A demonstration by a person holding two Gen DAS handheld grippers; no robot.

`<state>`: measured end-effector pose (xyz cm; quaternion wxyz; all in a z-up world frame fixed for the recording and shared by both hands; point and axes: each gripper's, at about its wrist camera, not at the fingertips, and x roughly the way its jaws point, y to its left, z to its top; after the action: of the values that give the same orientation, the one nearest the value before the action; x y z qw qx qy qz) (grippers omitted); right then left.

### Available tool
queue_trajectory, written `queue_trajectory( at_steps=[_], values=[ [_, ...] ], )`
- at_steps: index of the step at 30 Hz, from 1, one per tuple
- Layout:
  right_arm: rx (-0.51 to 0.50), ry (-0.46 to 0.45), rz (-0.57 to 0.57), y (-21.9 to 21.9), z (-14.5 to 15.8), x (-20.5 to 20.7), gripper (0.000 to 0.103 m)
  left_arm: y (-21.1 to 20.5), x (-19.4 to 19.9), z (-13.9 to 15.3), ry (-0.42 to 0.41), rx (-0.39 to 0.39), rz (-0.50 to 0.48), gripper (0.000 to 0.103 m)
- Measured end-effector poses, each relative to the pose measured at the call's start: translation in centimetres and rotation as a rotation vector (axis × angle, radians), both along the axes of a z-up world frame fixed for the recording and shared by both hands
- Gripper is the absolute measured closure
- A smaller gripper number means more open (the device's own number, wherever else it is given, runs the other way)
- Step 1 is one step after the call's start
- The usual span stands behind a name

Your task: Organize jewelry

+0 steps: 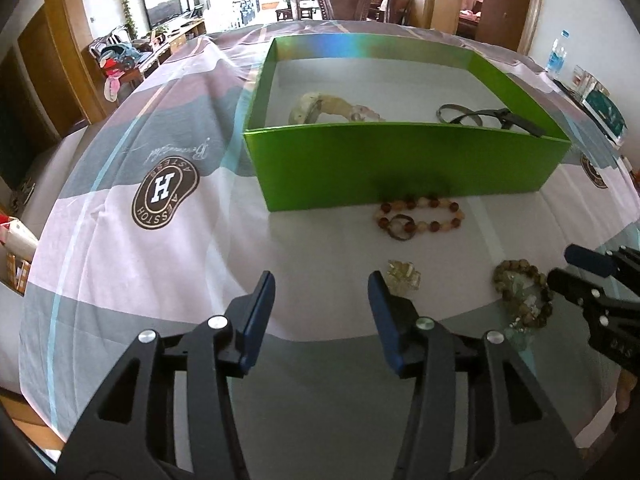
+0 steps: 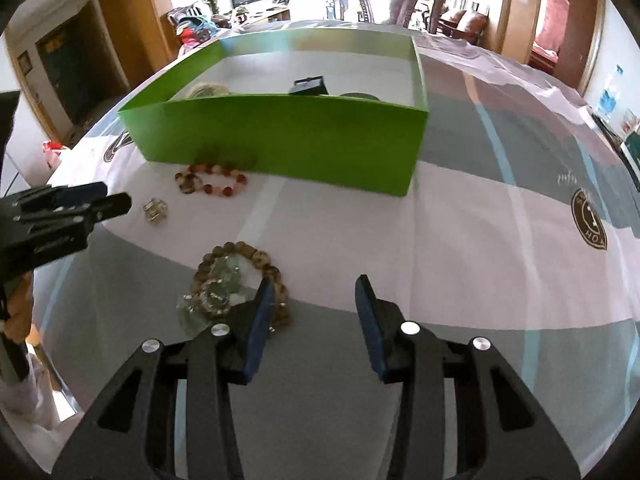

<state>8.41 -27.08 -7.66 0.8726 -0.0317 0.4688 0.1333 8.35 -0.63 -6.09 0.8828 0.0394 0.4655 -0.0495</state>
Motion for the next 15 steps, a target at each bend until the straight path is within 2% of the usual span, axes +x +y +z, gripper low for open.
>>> queue_trajectory(
  at_steps=[6,7,8,9,10,15],
  values=[
    [0.0,0.003,0.038,1.3,-0.6,-0.2,0.063,-0.4,-0.2,-0.5,0.013,0.006,-0.015,0.053],
    [-0.001,0.004,0.045,1.6,-0.7,-0.3,0.066,-0.5,-0.2,-0.6,0.016,0.005,-0.017,0.051],
    [-0.006,0.007,0.052,1.8,-1.0,-0.3,0.073,-0.5,-0.2,-0.6,0.017,0.005,-0.018,0.05],
    [-0.022,-0.007,0.05,2.0,-0.9,-0.3,0.086,-0.5,-0.2,-0.7,0.018,0.004,-0.019,0.049],
    [-0.036,-0.014,0.052,2.2,-0.9,-0.3,0.092,-0.6,-0.2,-0.7,0.019,0.005,-0.021,0.049],
    [0.022,-0.019,0.059,2.3,0.0,-0.3,0.092,-1.0,-0.3,-1.0,0.022,0.006,-0.033,0.048]
  ],
)
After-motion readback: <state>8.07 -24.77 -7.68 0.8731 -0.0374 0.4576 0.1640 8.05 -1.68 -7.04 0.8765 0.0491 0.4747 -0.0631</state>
